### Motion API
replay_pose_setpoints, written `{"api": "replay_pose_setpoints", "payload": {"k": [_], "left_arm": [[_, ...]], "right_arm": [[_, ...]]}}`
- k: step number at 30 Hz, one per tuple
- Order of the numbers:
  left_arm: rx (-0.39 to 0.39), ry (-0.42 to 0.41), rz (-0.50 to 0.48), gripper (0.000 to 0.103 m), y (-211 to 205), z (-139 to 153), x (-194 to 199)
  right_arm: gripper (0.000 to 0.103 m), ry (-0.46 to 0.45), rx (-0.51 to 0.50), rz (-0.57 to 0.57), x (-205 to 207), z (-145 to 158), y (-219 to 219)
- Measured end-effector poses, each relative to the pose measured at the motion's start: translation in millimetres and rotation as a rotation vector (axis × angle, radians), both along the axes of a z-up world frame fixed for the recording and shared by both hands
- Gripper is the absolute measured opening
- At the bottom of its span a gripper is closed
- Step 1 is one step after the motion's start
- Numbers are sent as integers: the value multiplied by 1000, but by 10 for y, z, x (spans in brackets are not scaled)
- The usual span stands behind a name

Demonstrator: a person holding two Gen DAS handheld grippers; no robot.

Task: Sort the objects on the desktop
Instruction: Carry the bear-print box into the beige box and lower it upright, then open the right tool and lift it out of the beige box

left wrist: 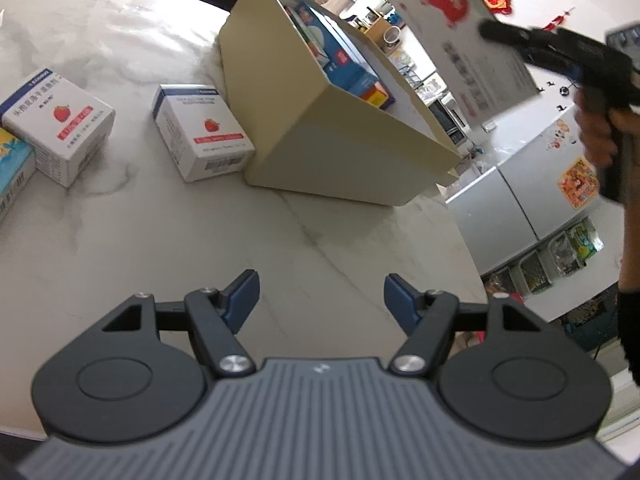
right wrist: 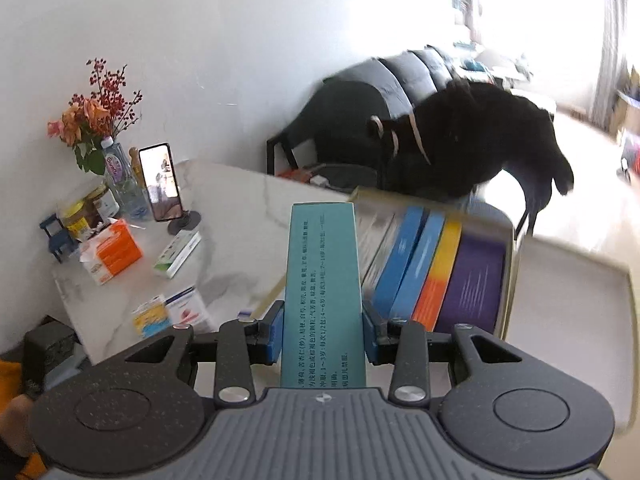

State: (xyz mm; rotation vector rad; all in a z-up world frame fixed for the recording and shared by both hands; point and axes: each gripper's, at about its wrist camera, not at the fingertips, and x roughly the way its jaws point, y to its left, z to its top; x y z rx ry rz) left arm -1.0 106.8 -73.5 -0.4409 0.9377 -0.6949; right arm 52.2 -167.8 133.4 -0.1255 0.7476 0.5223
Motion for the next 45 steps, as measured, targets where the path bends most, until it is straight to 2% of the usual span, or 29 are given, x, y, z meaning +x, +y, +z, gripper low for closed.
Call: {"api": "replay_pose_setpoints", "payload": {"k": [2,5,11,16,20,28,33,40,45], "left_arm": [[2,2,14,69,20,8,16],[10,5,37,69,55,21,36],[36,20,70,70,105,23,111],[50,8,74,70,120,65,178],[57,11,89,70,148,65,208],[99,11,119,70,235,42,227],[128,-4,155,73,311,30,247],[167,-33,220,80,462,44,294],[224,-85,263,87,581,144,321]], "right_arm": [[41,-27,-63,50,222,-16,80],[41,-19,-167,163,469,-167,228],[41,95,-326,370,781,-666,536],[41,152,-441,453,812,-1069,772],[41,166,-482,490,826,-1269,861],[41,140,-512,451,898,-1398,835],[44,105,-500,393,871,-1347,782],[44,-13,-393,300,720,-1052,612],[53,-105,-278,221,503,-825,467]]}}
